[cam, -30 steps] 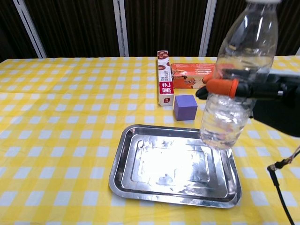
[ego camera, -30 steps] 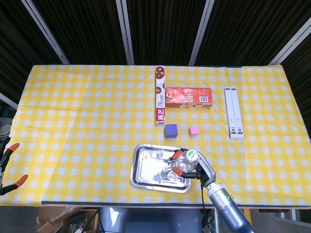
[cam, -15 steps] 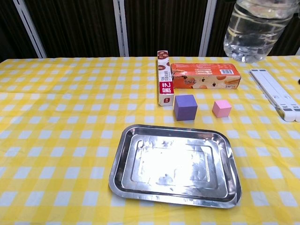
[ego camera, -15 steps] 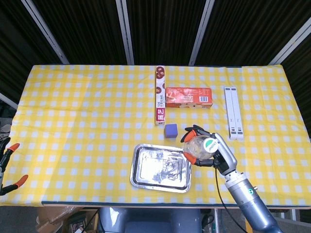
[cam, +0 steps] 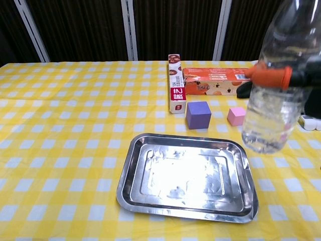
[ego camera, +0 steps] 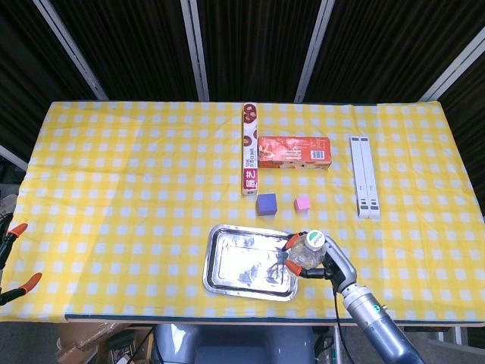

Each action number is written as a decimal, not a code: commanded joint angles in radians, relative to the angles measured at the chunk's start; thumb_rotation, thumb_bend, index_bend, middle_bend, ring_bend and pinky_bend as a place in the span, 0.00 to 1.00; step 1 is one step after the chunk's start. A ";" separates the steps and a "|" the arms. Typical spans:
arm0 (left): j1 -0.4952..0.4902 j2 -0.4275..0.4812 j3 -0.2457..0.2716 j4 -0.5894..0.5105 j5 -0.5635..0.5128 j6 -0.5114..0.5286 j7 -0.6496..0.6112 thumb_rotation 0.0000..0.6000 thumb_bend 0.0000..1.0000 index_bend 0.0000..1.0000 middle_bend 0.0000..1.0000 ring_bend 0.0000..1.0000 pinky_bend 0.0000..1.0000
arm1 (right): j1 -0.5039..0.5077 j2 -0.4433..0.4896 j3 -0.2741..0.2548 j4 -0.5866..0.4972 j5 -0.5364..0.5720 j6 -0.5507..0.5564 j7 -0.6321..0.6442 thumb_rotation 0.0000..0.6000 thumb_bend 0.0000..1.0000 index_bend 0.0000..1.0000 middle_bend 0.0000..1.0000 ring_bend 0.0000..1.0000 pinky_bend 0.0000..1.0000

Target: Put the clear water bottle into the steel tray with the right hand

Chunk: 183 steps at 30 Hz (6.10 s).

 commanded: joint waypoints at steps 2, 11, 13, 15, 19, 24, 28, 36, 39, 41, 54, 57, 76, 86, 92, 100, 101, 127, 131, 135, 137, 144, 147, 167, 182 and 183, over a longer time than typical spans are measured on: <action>0.000 0.000 0.002 0.001 0.004 0.000 0.002 1.00 0.22 0.13 0.00 0.00 0.00 | -0.011 -0.093 -0.049 0.133 -0.071 -0.064 0.114 1.00 0.58 0.73 0.52 0.20 0.00; -0.004 -0.007 0.003 -0.002 0.006 -0.009 0.020 1.00 0.22 0.13 0.00 0.00 0.00 | -0.043 -0.007 -0.026 0.064 -0.233 0.013 0.177 1.00 0.58 0.73 0.52 0.20 0.00; -0.003 -0.007 0.003 -0.003 0.007 -0.007 0.021 1.00 0.22 0.13 0.00 0.00 0.00 | -0.054 0.053 -0.004 0.007 -0.254 0.050 0.173 1.00 0.58 0.73 0.52 0.20 0.00; -0.002 -0.006 0.003 -0.004 0.008 -0.003 0.019 1.00 0.22 0.13 0.00 0.00 0.00 | -0.063 0.108 0.021 -0.047 -0.263 0.084 0.164 1.00 0.58 0.73 0.52 0.20 0.00; -0.001 -0.005 0.002 -0.004 0.004 -0.003 0.014 1.00 0.22 0.13 0.00 0.00 0.00 | -0.083 0.242 0.081 -0.172 -0.269 0.159 0.126 1.00 0.58 0.73 0.52 0.20 0.00; -0.002 -0.006 0.005 -0.005 0.009 -0.006 0.020 1.00 0.22 0.13 0.00 0.00 0.00 | -0.083 0.344 0.128 -0.184 -0.275 0.194 0.126 1.00 0.58 0.73 0.52 0.20 0.00; -0.001 -0.006 0.005 -0.007 0.007 -0.007 0.023 1.00 0.22 0.13 0.00 0.00 0.00 | -0.079 0.360 0.109 -0.184 -0.252 0.174 0.134 1.00 0.58 0.73 0.52 0.20 0.00; -0.004 -0.009 0.004 -0.009 0.001 -0.015 0.030 1.00 0.22 0.13 0.00 0.00 0.00 | -0.049 0.201 -0.007 -0.071 -0.174 0.085 0.068 1.00 0.58 0.73 0.52 0.20 0.00; -0.005 -0.010 0.004 -0.009 0.001 -0.016 0.035 1.00 0.22 0.13 0.00 0.00 0.00 | -0.049 0.101 -0.061 0.016 -0.182 0.049 0.103 1.00 0.58 0.73 0.52 0.20 0.00; -0.005 -0.011 0.004 -0.009 0.002 -0.015 0.036 1.00 0.22 0.13 0.00 0.00 0.00 | -0.048 0.042 -0.085 0.080 -0.197 0.029 0.142 1.00 0.58 0.73 0.52 0.20 0.00; -0.007 -0.016 0.001 -0.008 -0.002 -0.019 0.052 1.00 0.22 0.13 0.00 0.00 0.00 | -0.056 -0.089 -0.115 0.140 -0.262 0.083 0.127 1.00 0.58 0.73 0.52 0.21 0.00; -0.009 -0.018 0.001 -0.008 -0.005 -0.024 0.056 1.00 0.22 0.13 0.00 0.00 0.00 | -0.072 -0.093 -0.121 0.154 -0.256 0.107 0.142 1.00 0.58 0.73 0.52 0.21 0.00; -0.009 -0.022 0.001 -0.017 -0.005 -0.023 0.069 1.00 0.22 0.13 0.00 0.00 0.00 | -0.186 0.144 -0.134 0.346 -0.338 0.259 0.468 1.00 0.58 0.73 0.53 0.21 0.00; -0.006 -0.011 0.001 -0.014 -0.002 -0.017 0.040 1.00 0.22 0.13 0.00 0.00 0.00 | -0.095 0.040 -0.139 0.181 -0.353 0.156 0.264 1.00 0.58 0.73 0.53 0.21 0.00; -0.010 -0.002 -0.004 -0.005 -0.015 -0.024 0.015 1.00 0.22 0.13 0.00 0.00 0.00 | -0.011 -0.142 -0.089 0.063 -0.189 0.098 -0.004 1.00 0.58 0.73 0.53 0.21 0.00; -0.014 0.005 -0.004 -0.006 -0.020 -0.034 -0.003 1.00 0.22 0.13 0.00 0.00 0.00 | 0.002 -0.235 -0.062 0.041 -0.026 0.161 -0.200 1.00 0.58 0.73 0.53 0.22 0.00; -0.013 0.005 -0.004 -0.006 -0.019 -0.033 -0.003 1.00 0.22 0.13 0.00 0.00 0.00 | -0.008 -0.218 -0.059 0.044 -0.018 0.170 -0.193 1.00 0.58 0.74 0.53 0.22 0.00; -0.012 -0.008 0.000 -0.021 -0.017 -0.034 0.041 1.00 0.22 0.13 0.00 0.00 0.00 | -0.120 0.035 -0.132 0.216 -0.306 0.129 0.178 1.00 0.58 0.74 0.53 0.22 0.00; -0.014 -0.002 0.000 -0.018 -0.019 -0.038 0.024 1.00 0.22 0.13 0.00 0.00 0.00 | -0.088 -0.068 -0.125 0.182 -0.245 0.106 0.047 1.00 0.58 0.74 0.53 0.22 0.00; -0.018 -0.001 0.002 -0.016 -0.017 -0.045 0.017 1.00 0.22 0.13 0.00 0.00 0.00 | -0.053 -0.176 -0.109 0.165 -0.169 0.088 -0.066 1.00 0.58 0.74 0.53 0.22 0.00; -0.020 -0.001 0.003 -0.015 -0.018 -0.051 0.017 1.00 0.22 0.13 0.00 0.00 0.00 | -0.019 -0.261 -0.092 0.168 -0.119 0.071 -0.134 1.00 0.58 0.74 0.53 0.22 0.00; -0.023 -0.003 0.001 -0.017 -0.025 -0.057 0.023 1.00 0.22 0.13 0.00 0.00 0.00 | 0.009 -0.407 -0.067 0.209 -0.002 0.111 -0.282 1.00 0.58 0.74 0.54 0.22 0.00; -0.025 -0.004 0.002 -0.018 -0.024 -0.060 0.029 1.00 0.22 0.13 0.00 0.00 0.00 | 0.013 -0.448 -0.063 0.233 0.016 0.127 -0.319 1.00 0.58 0.74 0.54 0.22 0.00; -0.024 -0.002 0.002 -0.017 -0.023 -0.055 0.022 1.00 0.22 0.13 0.00 0.00 0.00 | -0.022 -0.617 -0.060 0.344 -0.003 0.236 -0.366 1.00 0.58 0.74 0.54 0.22 0.00; -0.024 -0.002 0.002 -0.016 -0.020 -0.053 0.021 1.00 0.22 0.13 0.00 0.00 0.00 | -0.048 -0.666 -0.096 0.383 -0.026 0.234 -0.392 1.00 0.58 0.74 0.54 0.22 0.00; -0.024 -0.002 0.003 -0.016 -0.020 -0.052 0.021 1.00 0.22 0.13 0.00 0.00 0.00 | -0.048 -0.666 -0.095 0.384 -0.024 0.231 -0.393 1.00 0.58 0.74 0.54 0.22 0.00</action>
